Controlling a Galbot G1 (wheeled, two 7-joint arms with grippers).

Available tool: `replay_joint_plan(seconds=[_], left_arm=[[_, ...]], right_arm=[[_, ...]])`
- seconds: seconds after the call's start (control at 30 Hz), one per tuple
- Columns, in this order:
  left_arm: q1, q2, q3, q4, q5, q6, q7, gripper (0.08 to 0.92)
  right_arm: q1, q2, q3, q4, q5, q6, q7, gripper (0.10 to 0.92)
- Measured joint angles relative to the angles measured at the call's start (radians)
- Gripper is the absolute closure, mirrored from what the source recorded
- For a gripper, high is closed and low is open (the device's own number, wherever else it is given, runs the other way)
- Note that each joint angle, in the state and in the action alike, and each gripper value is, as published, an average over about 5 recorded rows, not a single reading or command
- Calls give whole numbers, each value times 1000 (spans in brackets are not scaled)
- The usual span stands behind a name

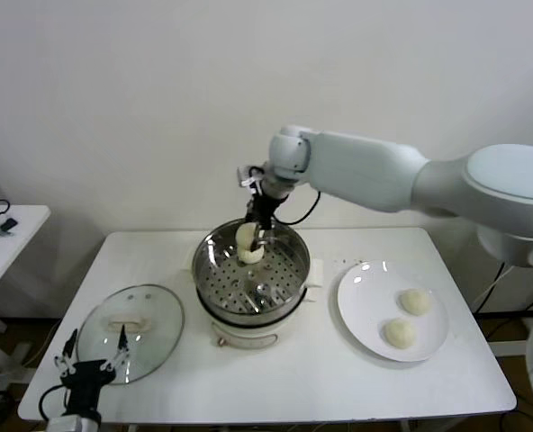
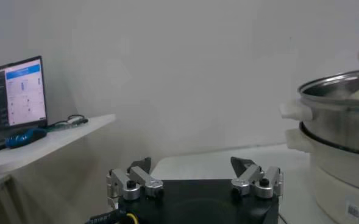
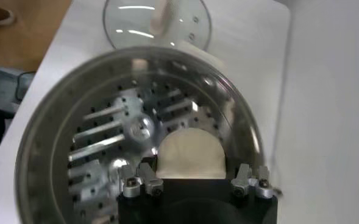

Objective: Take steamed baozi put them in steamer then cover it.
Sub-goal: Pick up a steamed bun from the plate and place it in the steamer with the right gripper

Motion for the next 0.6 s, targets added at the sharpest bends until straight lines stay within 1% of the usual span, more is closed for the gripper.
replay_joint_plan(seconds=[0.5, 0.6], left_arm=[[-12, 2, -3, 16, 4, -1, -5, 177], [-13, 4, -4, 17, 5, -1, -6, 177]], right_arm=[[-87, 76, -3, -28, -24, -5, 21, 313], [-94, 85, 0, -35, -36, -4, 15, 284]])
